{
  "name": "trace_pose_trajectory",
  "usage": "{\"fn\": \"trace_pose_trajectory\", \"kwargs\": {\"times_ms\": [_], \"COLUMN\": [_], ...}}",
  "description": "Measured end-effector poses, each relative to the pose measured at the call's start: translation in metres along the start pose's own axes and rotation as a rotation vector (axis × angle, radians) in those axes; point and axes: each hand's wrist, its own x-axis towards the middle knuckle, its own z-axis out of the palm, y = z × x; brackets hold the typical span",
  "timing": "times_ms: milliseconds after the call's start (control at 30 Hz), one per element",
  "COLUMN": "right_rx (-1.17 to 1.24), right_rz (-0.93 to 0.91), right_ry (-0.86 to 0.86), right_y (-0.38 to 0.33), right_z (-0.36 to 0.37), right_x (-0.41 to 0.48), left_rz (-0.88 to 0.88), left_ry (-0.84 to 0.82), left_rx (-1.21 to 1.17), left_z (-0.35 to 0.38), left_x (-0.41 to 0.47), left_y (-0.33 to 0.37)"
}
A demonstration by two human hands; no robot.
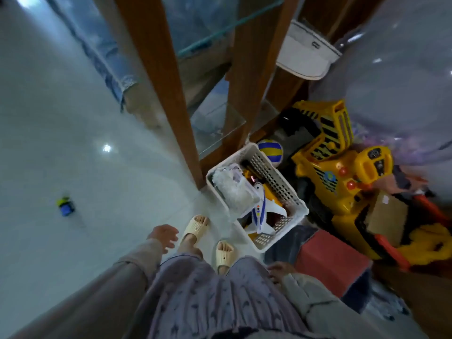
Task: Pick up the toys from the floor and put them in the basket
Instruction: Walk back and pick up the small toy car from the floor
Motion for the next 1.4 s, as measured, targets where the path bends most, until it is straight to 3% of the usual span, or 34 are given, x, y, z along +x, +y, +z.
{"fn": "trace_pose_trajectory", "kwargs": {"times_ms": [200, 333, 567, 733, 867, 1133, 1233, 1400], "right_rx": [-0.455, -0.596, -0.735, -0.844, -0.913, -0.971, -1.069, -1.202], "right_rz": [-0.240, -0.288, -0.346, -0.375, -0.340, -0.300, -0.352, -0.315], "right_ry": [0.045, -0.072, -0.141, -0.160, -0.165, -0.053, 0.031, 0.021], "right_y": [-0.037, -0.089, -0.155, -0.183, -0.201, -0.217, -0.226, -0.258], "right_z": [0.013, 0.049, 0.128, 0.184, 0.227, 0.300, 0.318, 0.350], "right_x": [0.018, 0.010, -0.018, -0.019, -0.010, -0.001, -0.001, -0.019], "left_rz": [-0.121, -0.228, -0.366, -0.444, -0.401, -0.257, -0.194, -0.147], "left_ry": [0.122, 0.197, 0.278, 0.278, 0.318, 0.356, 0.366, 0.386], "left_rx": [-0.178, -0.414, -0.871, -0.979, -0.938, -0.941, -0.945, -0.955], "left_z": [0.022, 0.037, 0.069, 0.067, 0.023, -0.151, -0.207, -0.268], "left_x": [-0.022, -0.041, -0.075, -0.079, -0.069, -0.052, -0.048, -0.037], "left_y": [-0.161, -0.236, -0.309, -0.337, -0.347, -0.358, -0.354, -0.351]}}
